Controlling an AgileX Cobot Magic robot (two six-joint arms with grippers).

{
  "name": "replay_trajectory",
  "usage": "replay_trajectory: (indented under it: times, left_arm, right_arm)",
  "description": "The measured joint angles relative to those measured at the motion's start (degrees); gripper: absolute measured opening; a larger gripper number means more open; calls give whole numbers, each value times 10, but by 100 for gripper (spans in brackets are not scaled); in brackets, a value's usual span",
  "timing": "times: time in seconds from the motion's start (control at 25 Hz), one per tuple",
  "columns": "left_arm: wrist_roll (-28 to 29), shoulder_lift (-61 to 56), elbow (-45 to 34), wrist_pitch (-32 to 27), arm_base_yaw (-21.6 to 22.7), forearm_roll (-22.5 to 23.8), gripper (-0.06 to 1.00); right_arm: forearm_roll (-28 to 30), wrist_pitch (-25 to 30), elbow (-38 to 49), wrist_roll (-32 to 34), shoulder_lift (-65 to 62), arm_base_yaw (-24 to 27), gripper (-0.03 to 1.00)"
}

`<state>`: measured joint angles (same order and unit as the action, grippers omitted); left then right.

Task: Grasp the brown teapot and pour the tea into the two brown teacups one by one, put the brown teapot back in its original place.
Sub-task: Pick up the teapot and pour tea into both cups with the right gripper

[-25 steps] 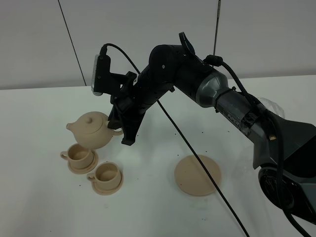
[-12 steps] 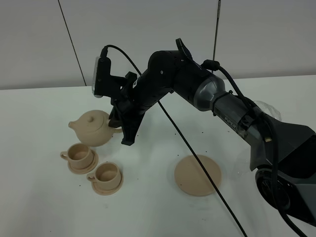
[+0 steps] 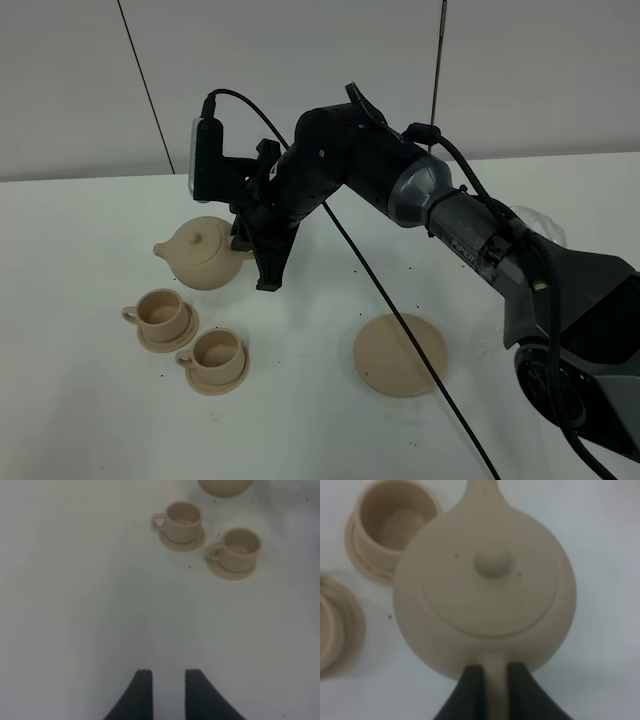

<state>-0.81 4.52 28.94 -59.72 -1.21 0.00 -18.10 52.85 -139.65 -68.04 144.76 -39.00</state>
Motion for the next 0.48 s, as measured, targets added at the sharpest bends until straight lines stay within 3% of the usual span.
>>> replay_trajectory:
  times: [0.48]
  left_arm:
    - [0, 0, 0, 0, 0, 0, 23]
  right_arm:
    - [32, 9, 0, -9, -6, -14, 10]
